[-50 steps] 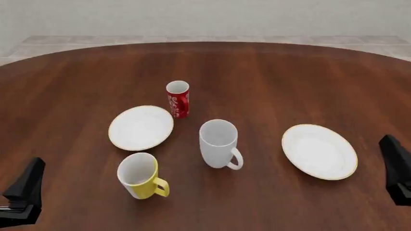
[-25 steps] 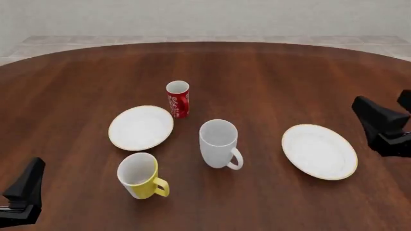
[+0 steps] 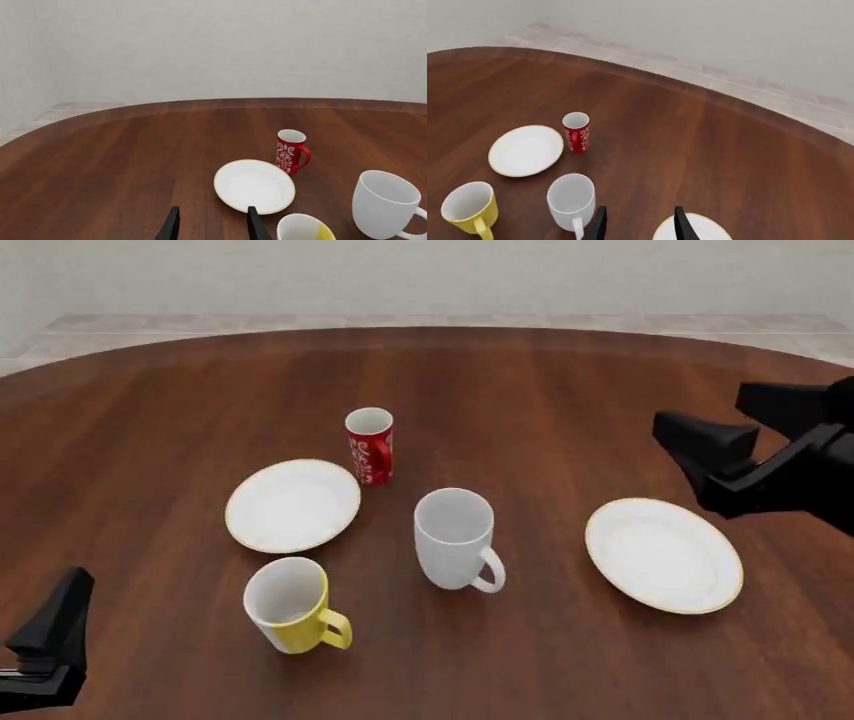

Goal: Put the white mug on the left plate.

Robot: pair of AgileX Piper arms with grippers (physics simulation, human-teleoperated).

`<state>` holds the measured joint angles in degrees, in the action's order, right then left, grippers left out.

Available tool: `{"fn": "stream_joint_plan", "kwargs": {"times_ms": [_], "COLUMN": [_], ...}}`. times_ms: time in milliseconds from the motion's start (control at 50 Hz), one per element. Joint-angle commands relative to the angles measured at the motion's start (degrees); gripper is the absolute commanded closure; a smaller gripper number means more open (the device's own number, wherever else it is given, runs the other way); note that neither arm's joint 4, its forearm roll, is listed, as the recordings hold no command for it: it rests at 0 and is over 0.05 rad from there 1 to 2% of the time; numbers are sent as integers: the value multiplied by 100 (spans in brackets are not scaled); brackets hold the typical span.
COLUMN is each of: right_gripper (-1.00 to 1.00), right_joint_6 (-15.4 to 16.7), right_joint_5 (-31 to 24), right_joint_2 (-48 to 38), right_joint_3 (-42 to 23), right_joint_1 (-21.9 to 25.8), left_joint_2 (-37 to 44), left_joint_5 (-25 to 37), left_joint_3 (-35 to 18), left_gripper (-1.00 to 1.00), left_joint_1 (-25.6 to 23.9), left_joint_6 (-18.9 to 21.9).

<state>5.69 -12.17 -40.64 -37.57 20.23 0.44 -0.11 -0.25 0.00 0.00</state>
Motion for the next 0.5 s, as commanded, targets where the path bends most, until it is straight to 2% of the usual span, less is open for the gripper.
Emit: {"fn": "stream_joint_plan", "kwargs": {"times_ms": [20,80,120,180,240,500], "right_gripper": [-100,-100,-100,-100,-100,-100], "right_joint_6": [206,89,192,72,171,140], "right_joint_5": [-60,-152,-171,-281,-382,-529], "right_joint_2": [-461,-583,-628,-744,-816,-1162], "right_joint_3": [-208,-319,-349,-490,-606,-819], "right_joint_1": [405,549,607,774,887,1206], "left_joint_2": [0,-1,-1,0,-1,0], "left_joint_5": [0,0,0,0,0,0], "left_joint_3": [0,0,0,0,0,0], "left_gripper": [-100,-100,-100,-100,-100,-100], "left_joint_1": [0,0,1,0,0,0], "left_joint_6": [0,-1,0,-1,-1,1]}}
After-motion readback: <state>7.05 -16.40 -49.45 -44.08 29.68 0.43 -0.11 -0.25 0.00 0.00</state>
